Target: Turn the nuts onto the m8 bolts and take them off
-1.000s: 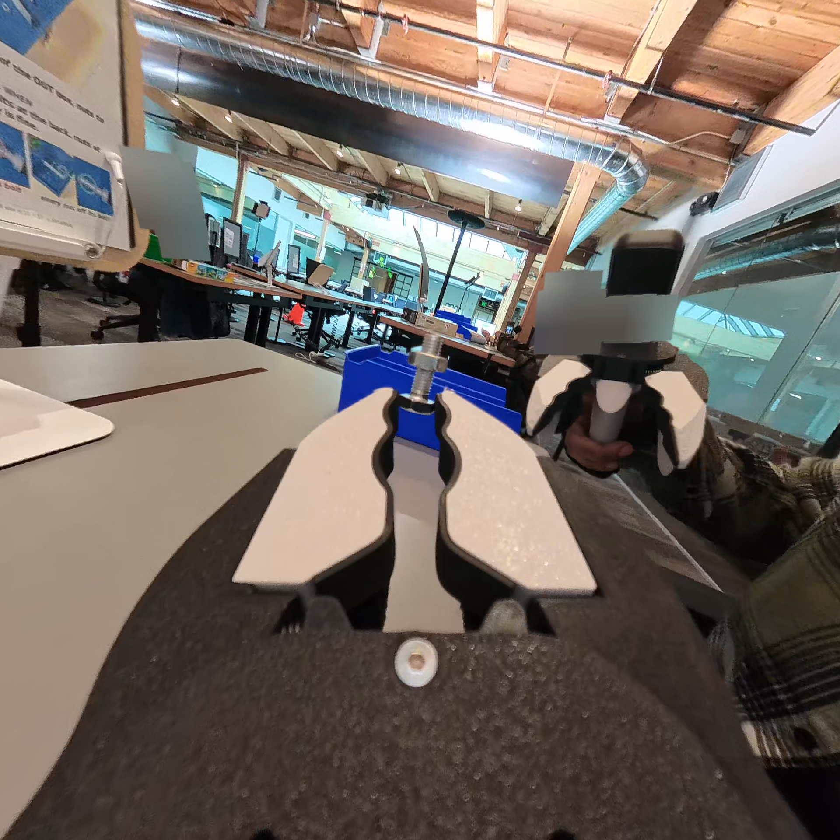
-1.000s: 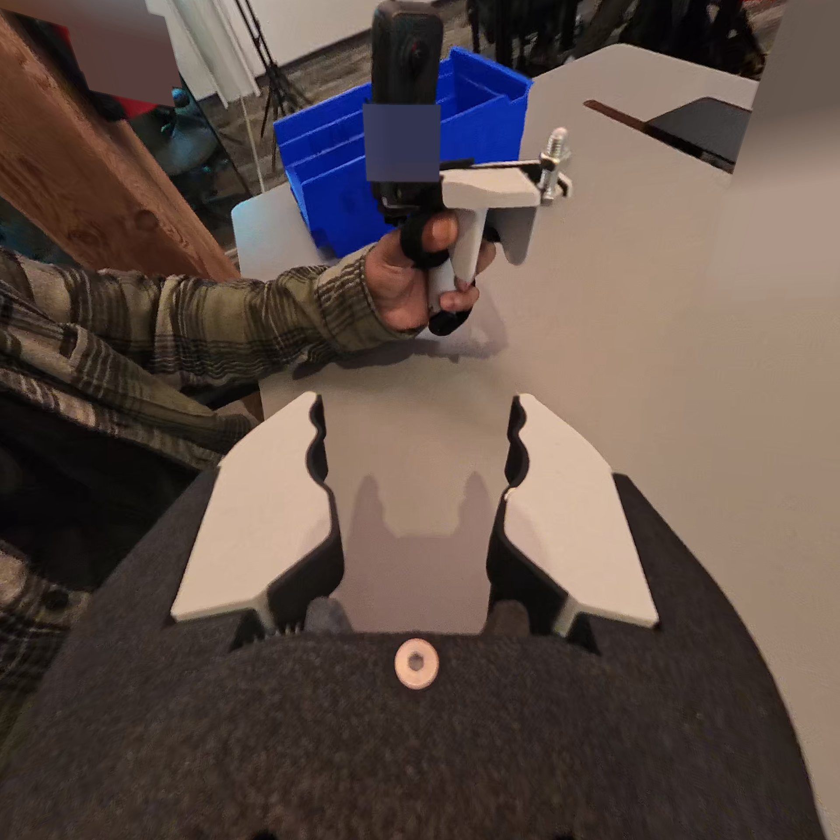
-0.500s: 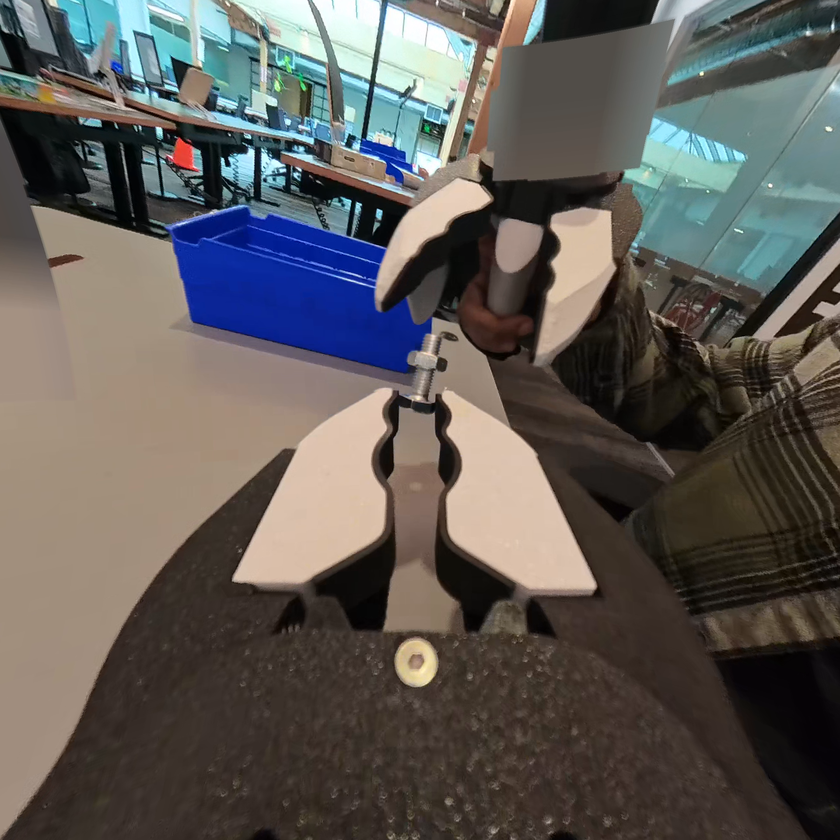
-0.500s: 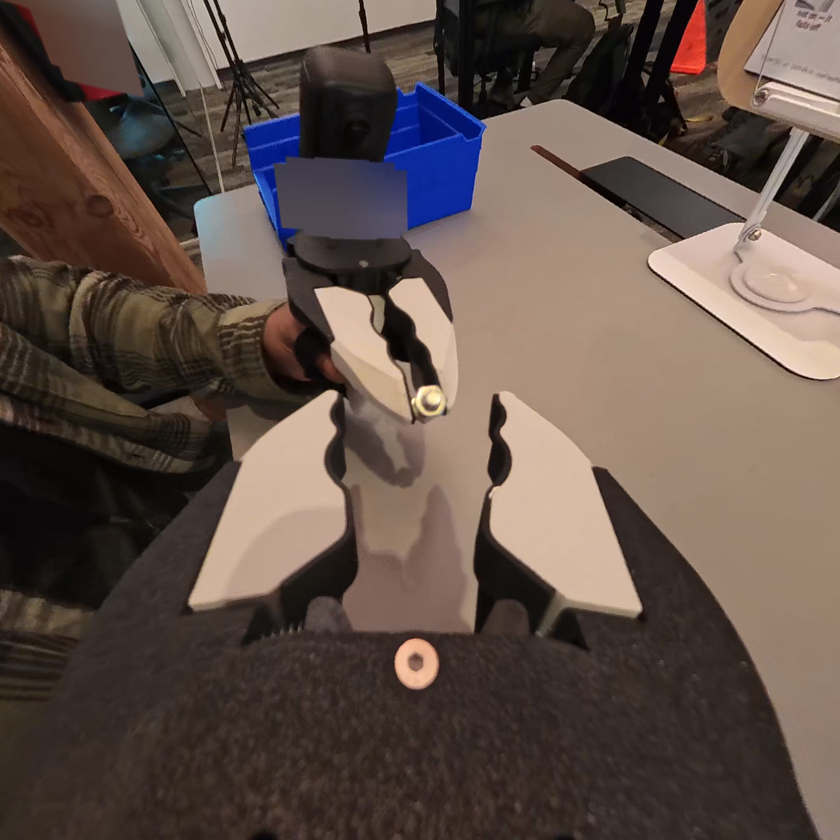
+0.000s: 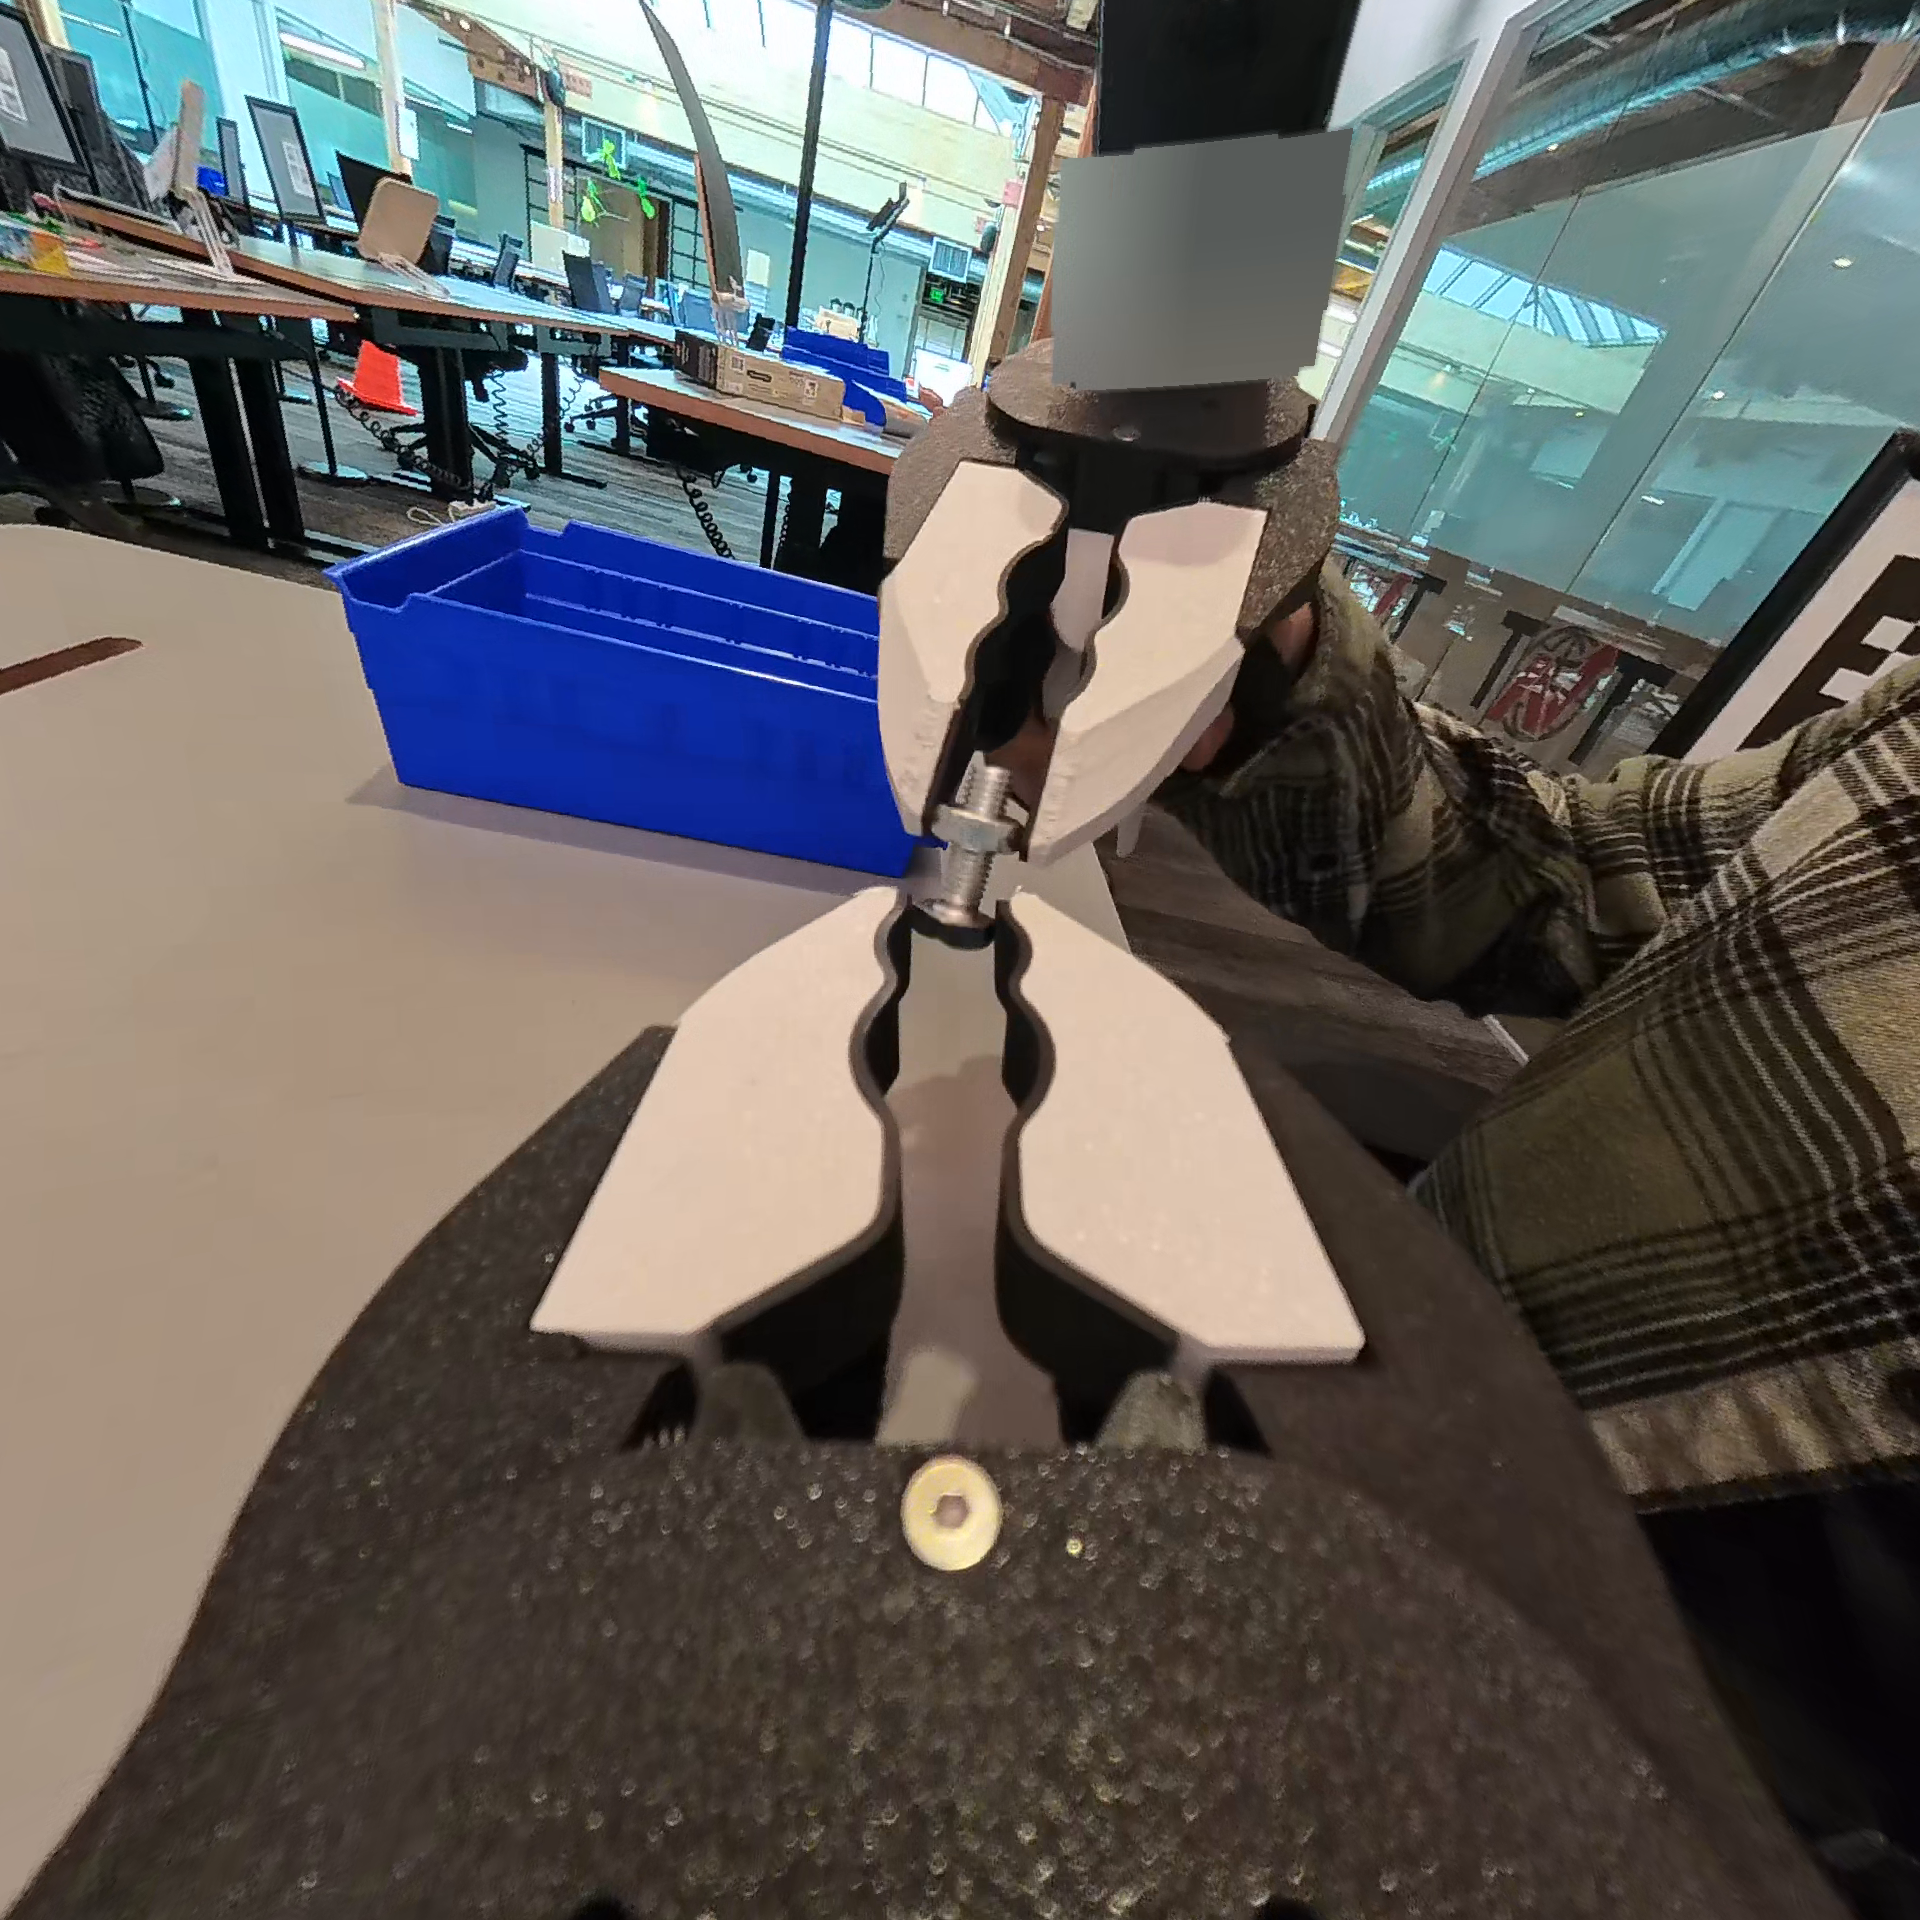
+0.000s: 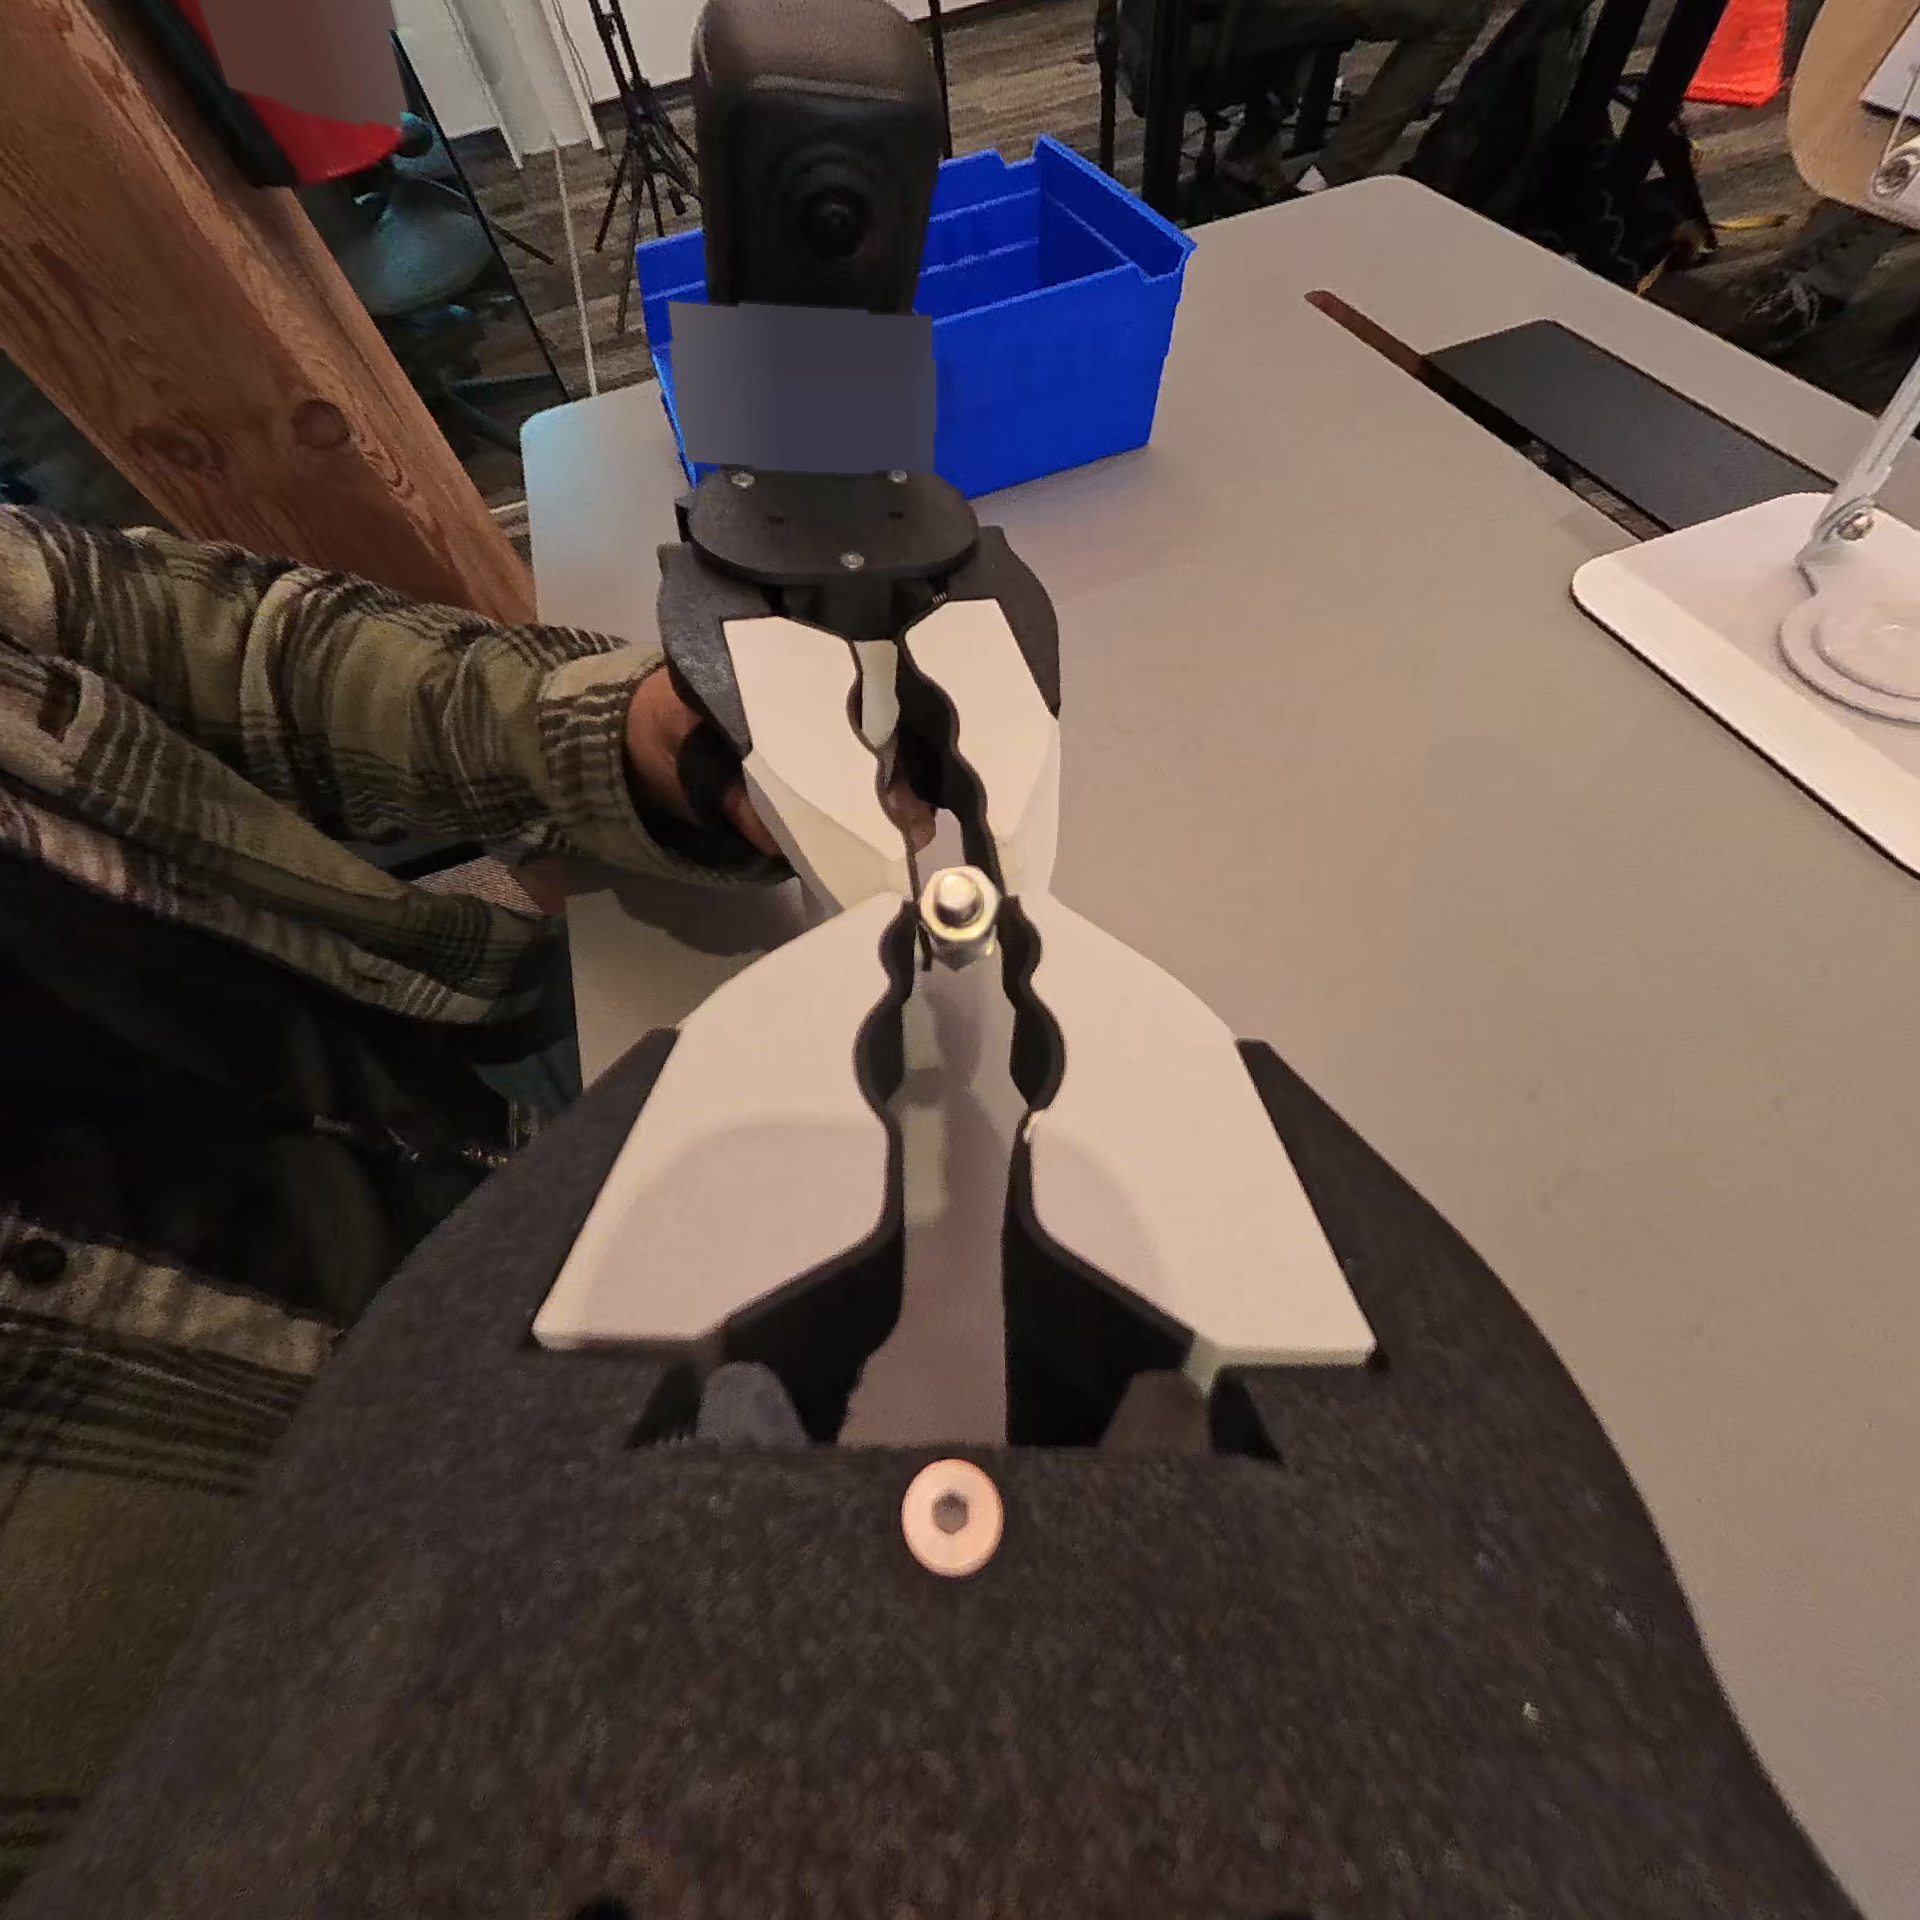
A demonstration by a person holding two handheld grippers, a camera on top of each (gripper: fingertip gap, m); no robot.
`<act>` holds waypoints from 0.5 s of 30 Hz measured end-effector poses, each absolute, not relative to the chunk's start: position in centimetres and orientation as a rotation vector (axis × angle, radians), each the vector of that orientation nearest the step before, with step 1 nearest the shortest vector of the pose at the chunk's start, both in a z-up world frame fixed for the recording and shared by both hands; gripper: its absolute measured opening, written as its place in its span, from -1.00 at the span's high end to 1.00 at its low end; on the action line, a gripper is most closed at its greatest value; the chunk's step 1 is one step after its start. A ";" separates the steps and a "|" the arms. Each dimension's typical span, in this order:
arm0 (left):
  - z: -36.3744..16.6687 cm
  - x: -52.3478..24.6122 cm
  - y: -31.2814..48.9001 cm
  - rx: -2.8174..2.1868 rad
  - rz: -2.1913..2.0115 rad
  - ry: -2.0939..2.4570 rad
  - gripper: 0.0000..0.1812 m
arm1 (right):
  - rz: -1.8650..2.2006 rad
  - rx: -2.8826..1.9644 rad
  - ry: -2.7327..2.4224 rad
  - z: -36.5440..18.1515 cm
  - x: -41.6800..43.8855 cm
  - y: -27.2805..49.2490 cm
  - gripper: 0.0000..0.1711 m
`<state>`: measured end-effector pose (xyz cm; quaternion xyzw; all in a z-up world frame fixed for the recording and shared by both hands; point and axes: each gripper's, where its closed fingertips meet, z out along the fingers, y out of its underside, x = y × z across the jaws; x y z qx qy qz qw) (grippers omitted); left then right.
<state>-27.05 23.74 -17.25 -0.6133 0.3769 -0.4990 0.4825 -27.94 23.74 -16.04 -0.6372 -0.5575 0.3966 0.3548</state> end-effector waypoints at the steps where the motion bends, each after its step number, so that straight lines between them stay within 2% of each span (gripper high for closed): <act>1: -17.3 -27.0 23.8 -1.497 -1.212 0.924 0.84 | 1.026 -1.646 -1.446 -16.0 -27.9 23.7 0.82; 8: -16.0 -25.8 24.5 -1.486 -1.357 0.862 0.81 | 1.042 -1.640 -1.396 -14.7 -26.9 24.4 0.83; 11: -15.9 -25.0 25.4 -1.515 -1.364 0.819 0.60 | 1.076 -1.637 -1.362 -14.1 -26.0 24.5 0.83; 15: -15.2 -23.7 25.8 -1.504 -1.414 0.786 0.49 | 1.095 -1.625 -1.282 -12.6 -23.8 25.2 0.83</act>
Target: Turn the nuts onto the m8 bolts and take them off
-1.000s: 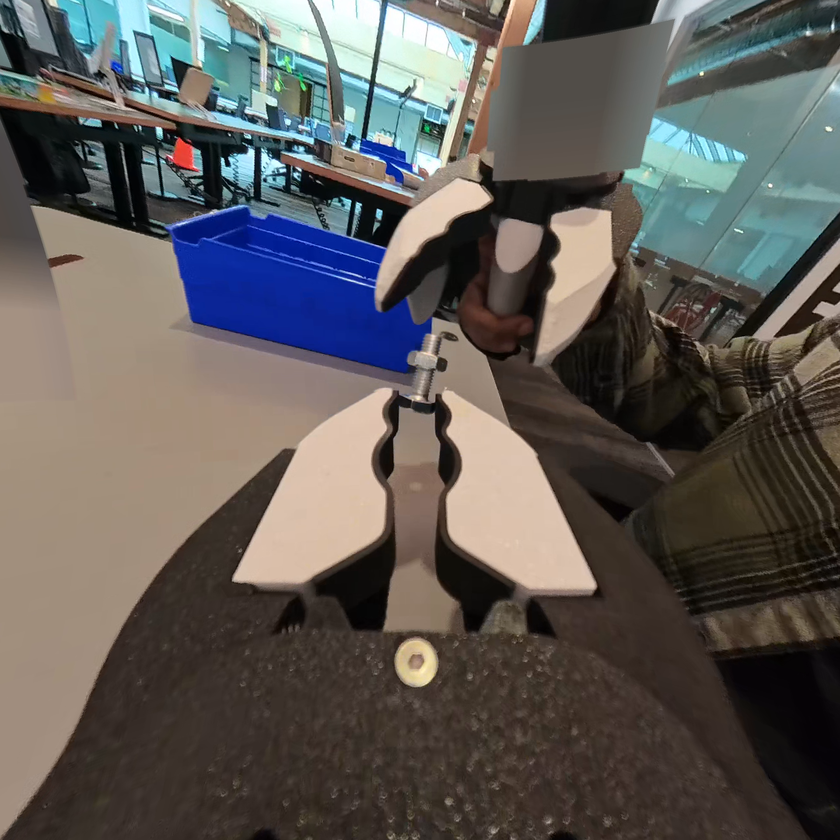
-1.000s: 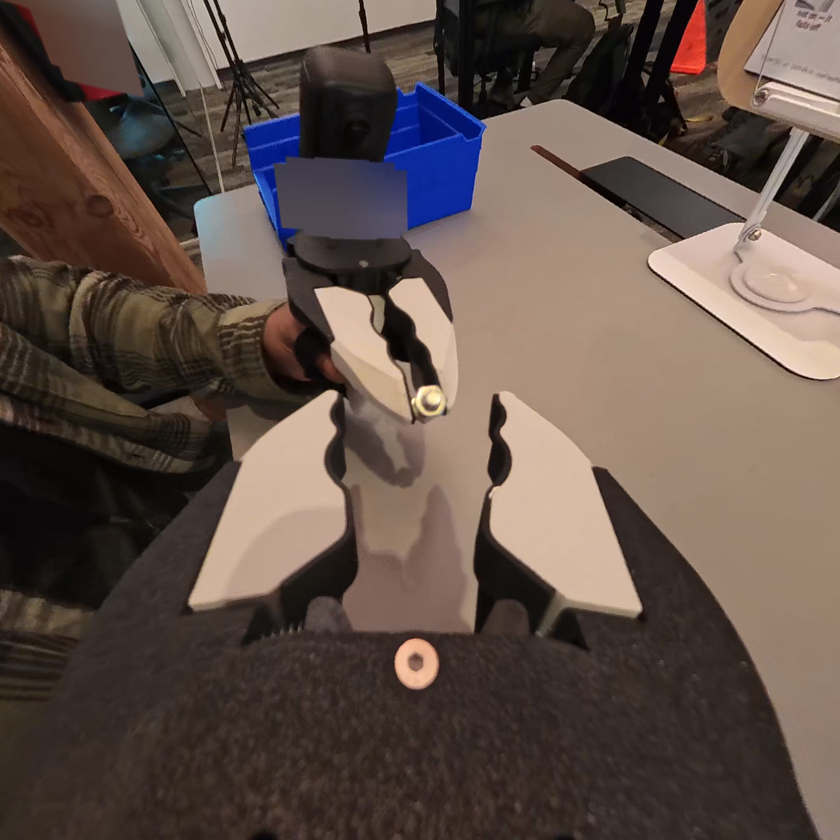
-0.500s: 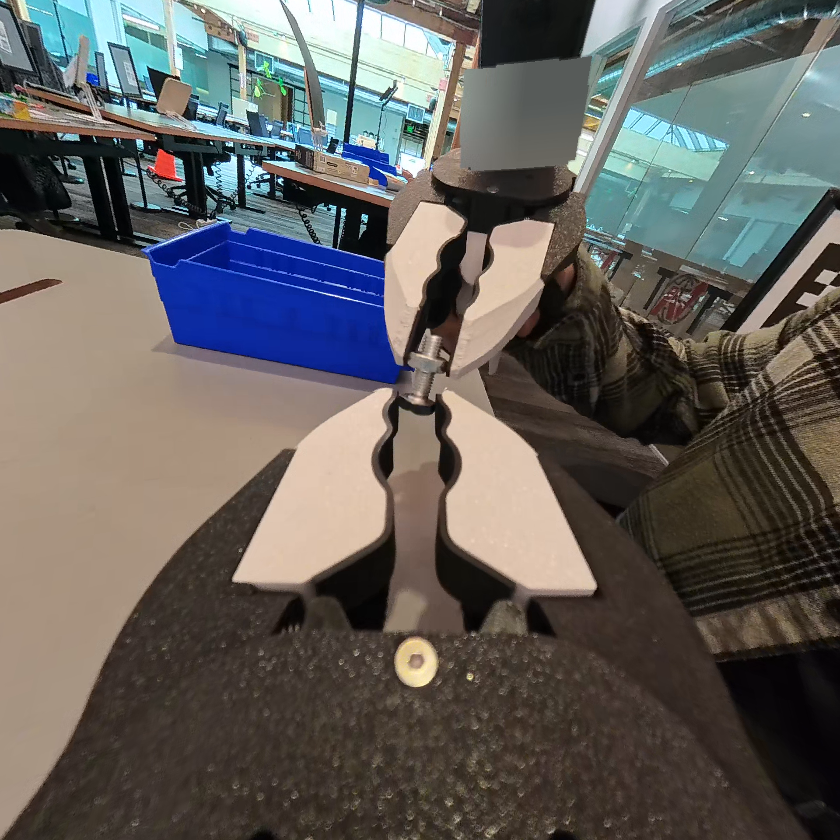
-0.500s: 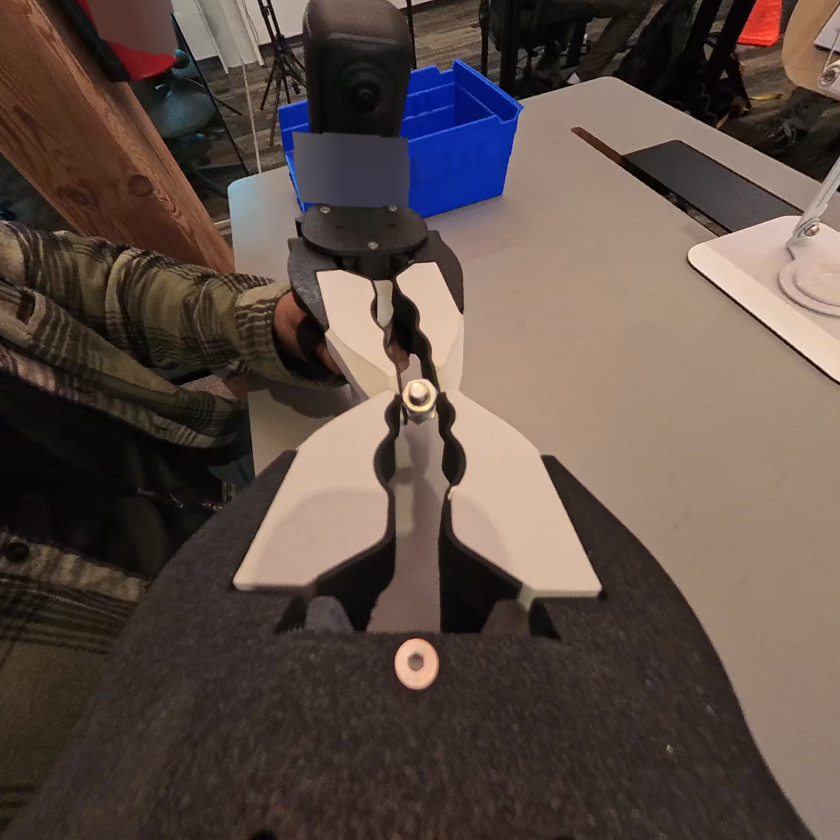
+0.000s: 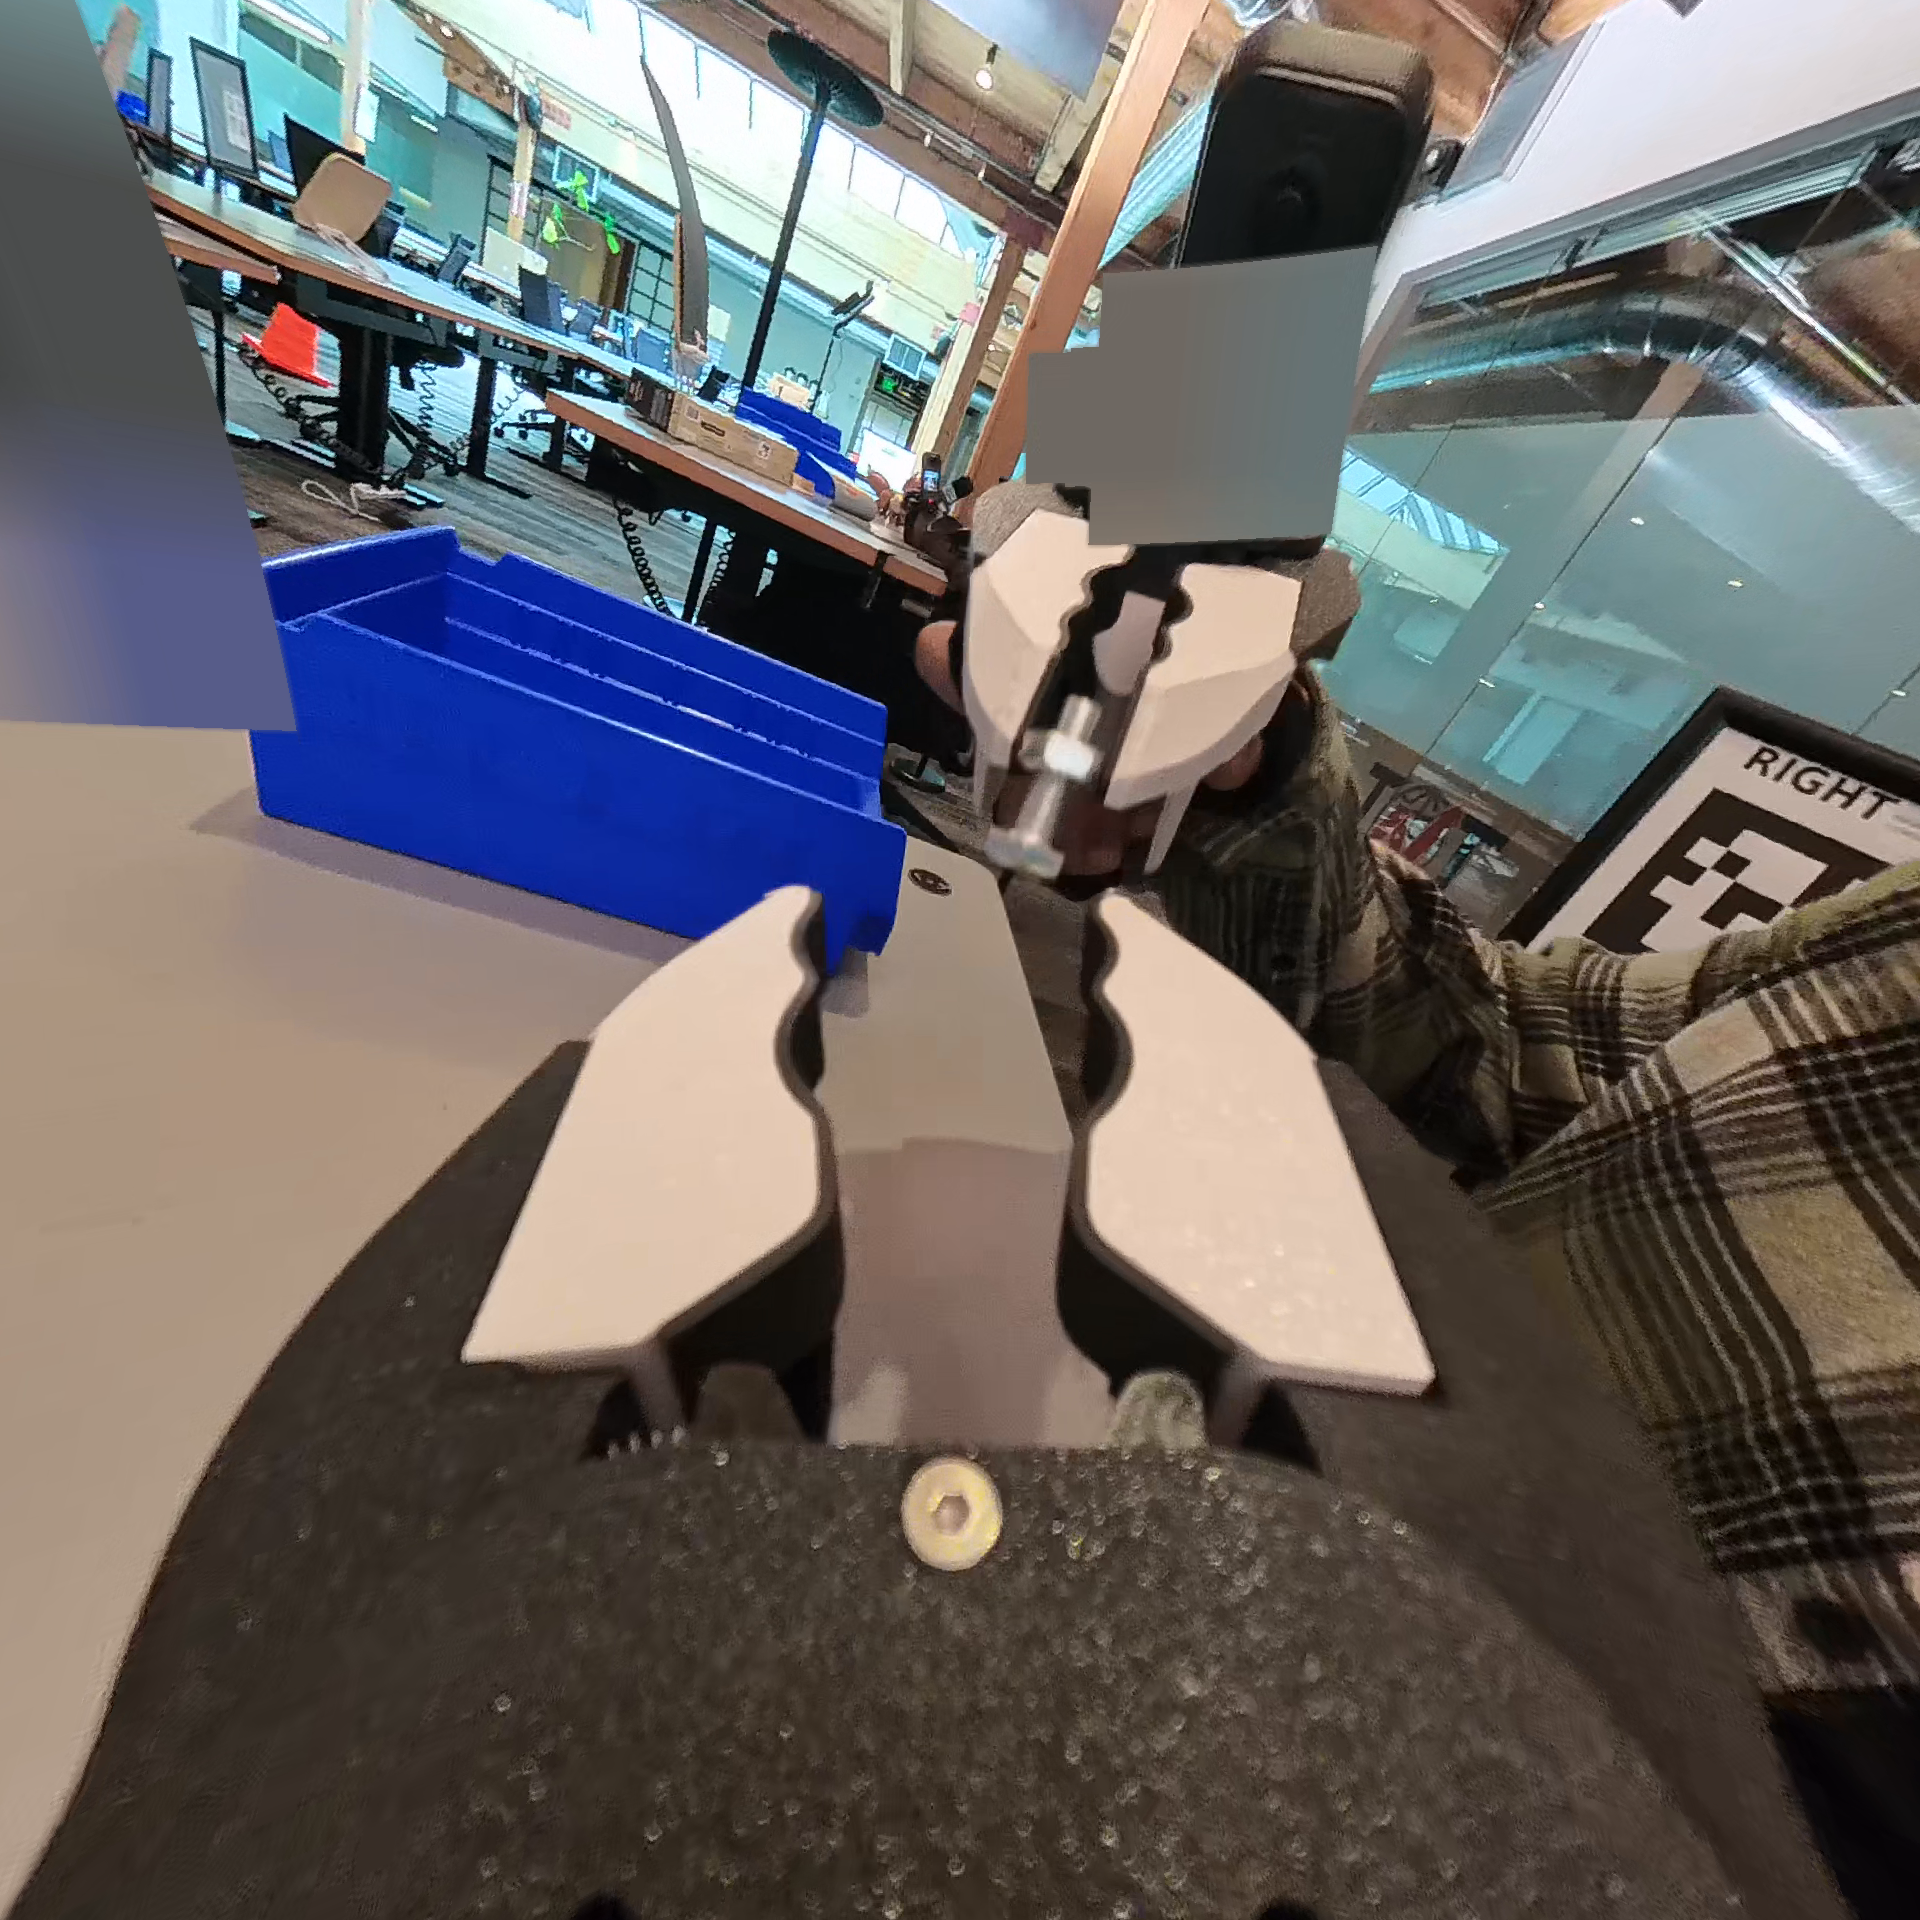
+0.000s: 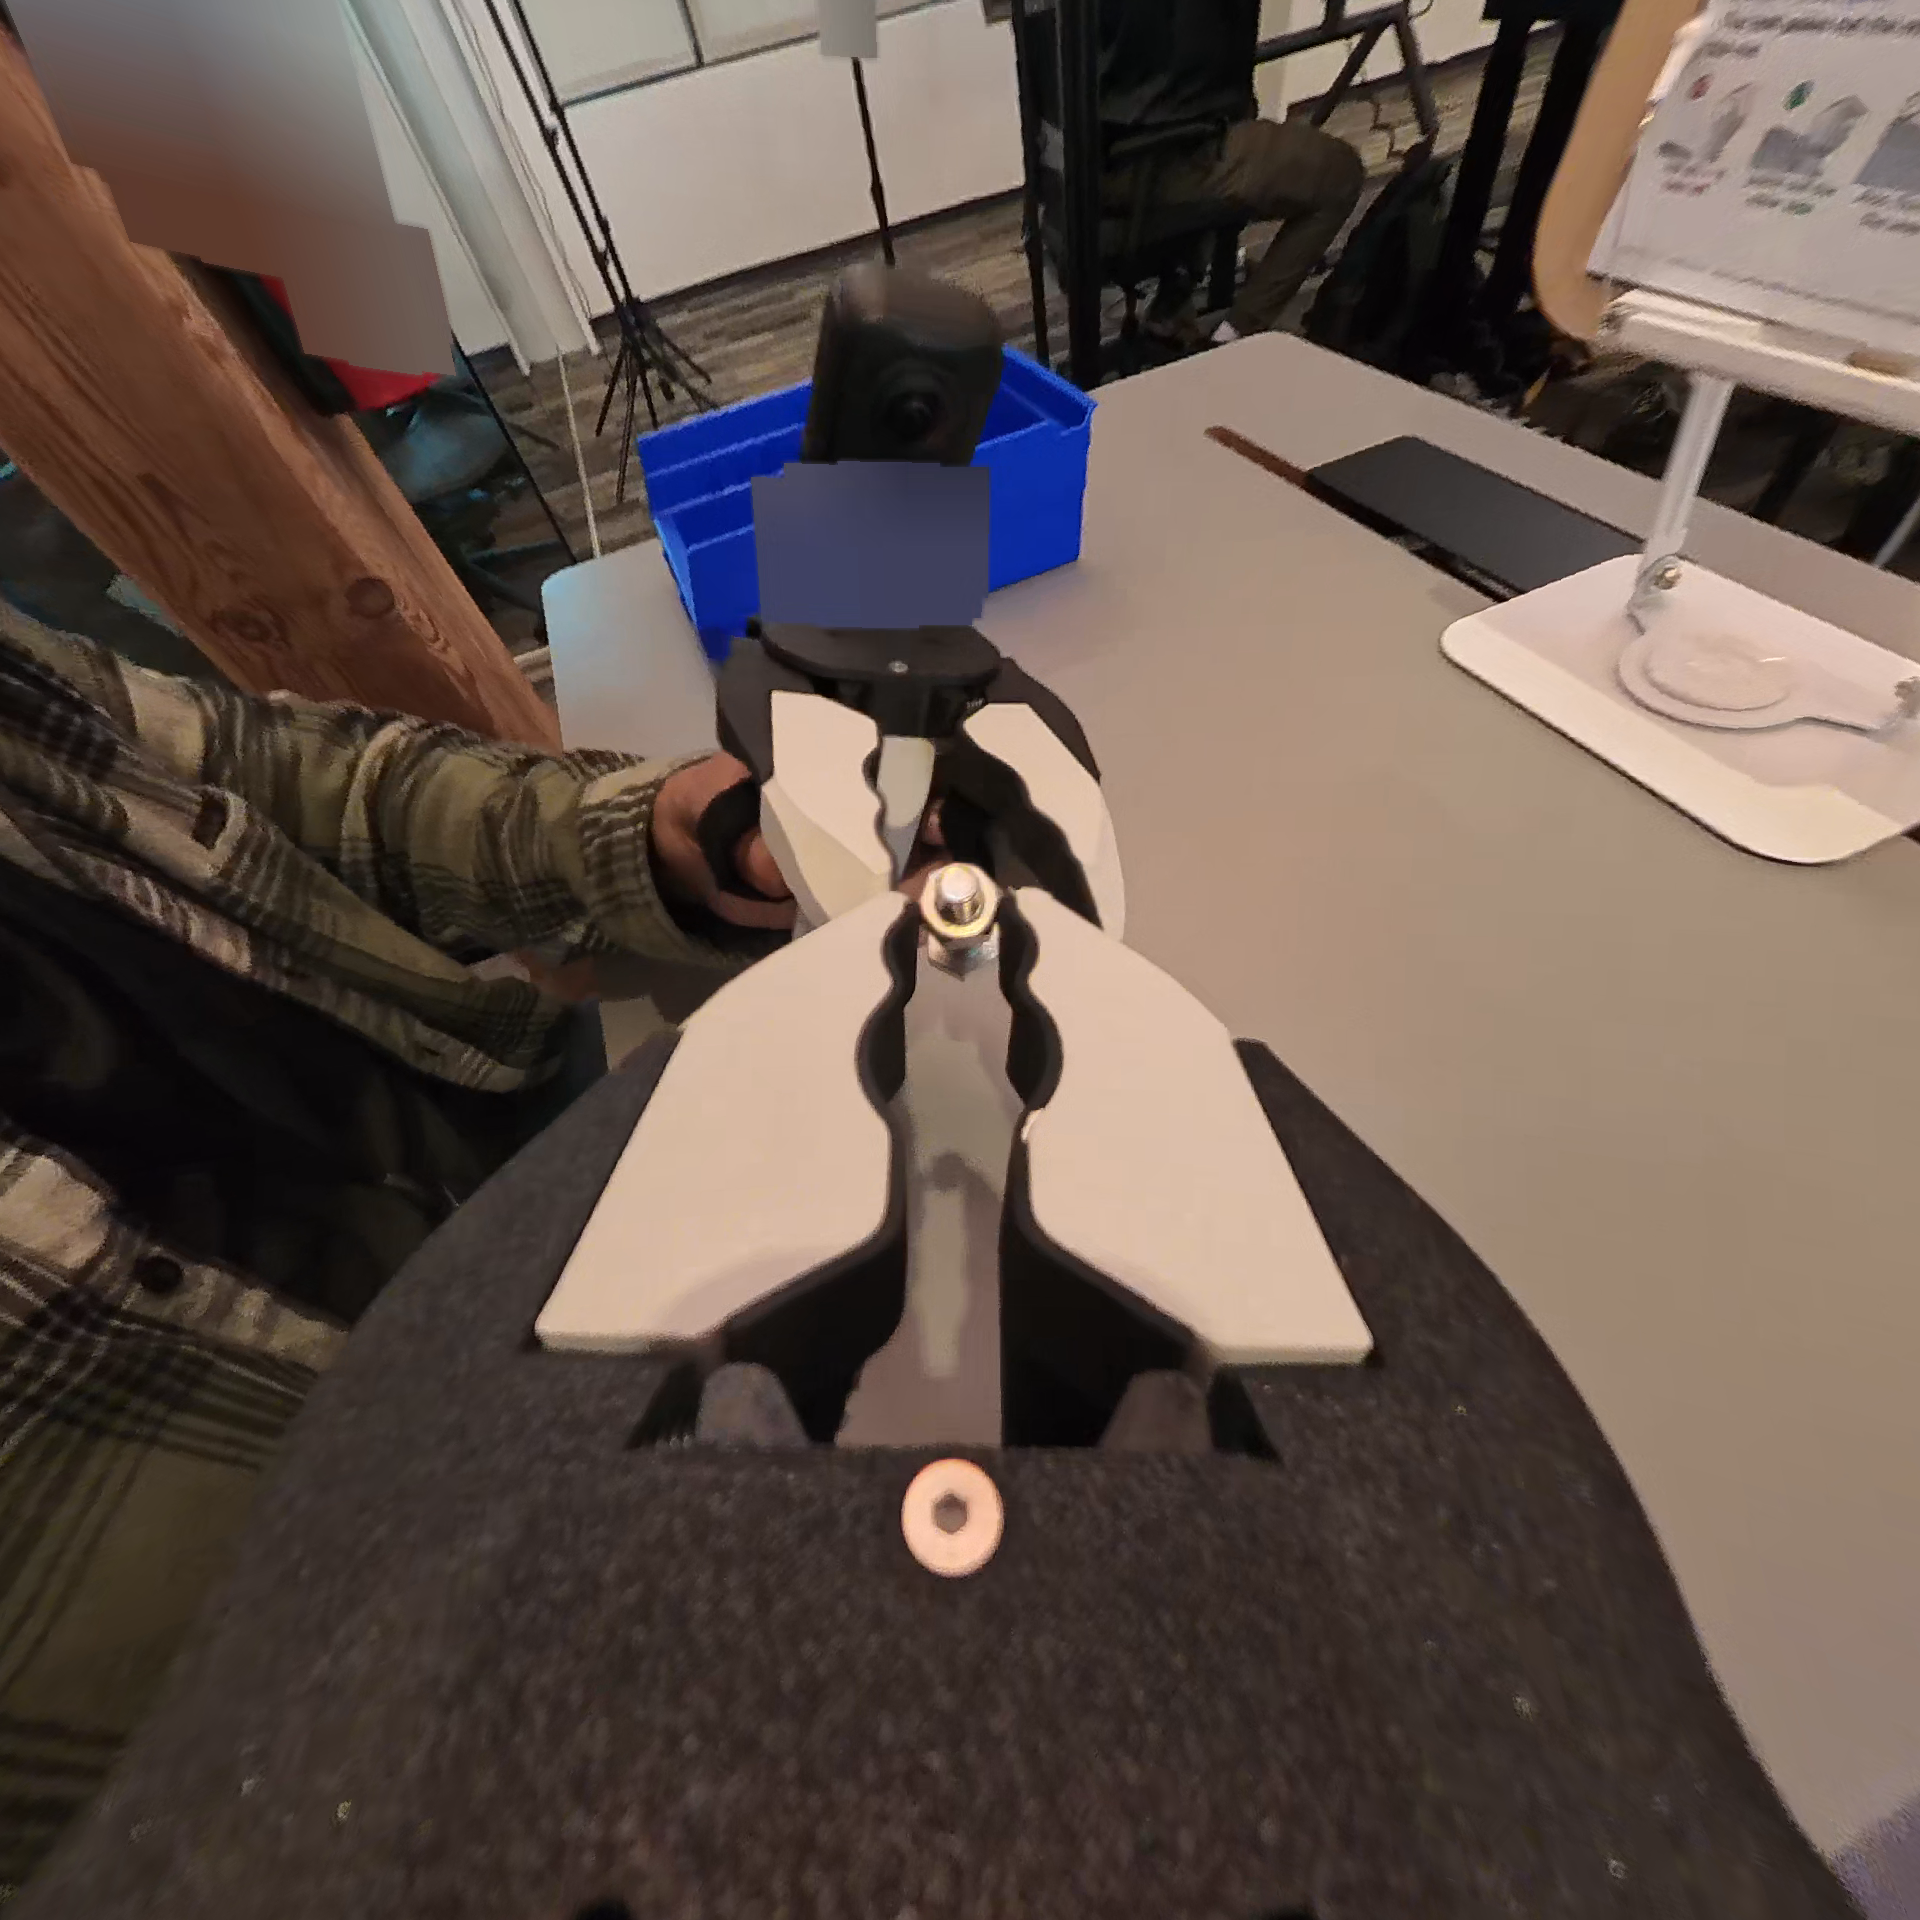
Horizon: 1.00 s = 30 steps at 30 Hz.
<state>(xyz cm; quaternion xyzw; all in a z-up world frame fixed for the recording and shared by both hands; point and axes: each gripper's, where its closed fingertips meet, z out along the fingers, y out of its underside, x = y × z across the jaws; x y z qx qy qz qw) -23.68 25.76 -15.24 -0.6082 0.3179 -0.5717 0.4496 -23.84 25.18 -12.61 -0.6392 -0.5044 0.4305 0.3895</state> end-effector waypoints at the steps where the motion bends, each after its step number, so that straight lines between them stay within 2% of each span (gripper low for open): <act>1: -15.3 -23.4 25.9 -1.513 -1.408 0.786 0.42 | 1.091 -1.627 -1.257 -12.2 -23.0 25.6 0.83; 3: -15.5 -23.2 25.5 -1.522 -1.416 0.798 0.34 | 1.027 -1.649 -1.211 -11.3 -20.7 26.9 0.83; 8: -16.8 -25.7 23.6 -1.547 -1.389 0.818 0.34 | 0.601 -1.860 -1.049 -10.5 -9.2 33.8 0.83; 11: -16.6 -27.9 22.6 -1.544 -1.382 0.775 0.36 | 0.461 -2.040 -0.931 -12.8 -2.4 37.5 0.83; 14: -16.4 -29.9 21.9 -1.545 -1.378 0.722 0.39 | 0.397 -2.218 -0.868 -17.5 1.8 39.7 0.83; 18: -16.7 -31.7 20.9 -1.559 -1.358 0.673 0.45 | 0.359 -2.445 -0.881 -24.3 4.5 39.8 0.83; 22: -17.5 -32.8 20.7 -1.595 -1.312 0.630 0.47 | 0.329 -2.572 -0.926 -28.7 5.2 39.5 0.83; 30: -17.5 -32.9 20.4 -1.618 -1.267 0.636 0.47 | 0.361 -2.612 -0.921 -31.4 5.2 40.6 0.82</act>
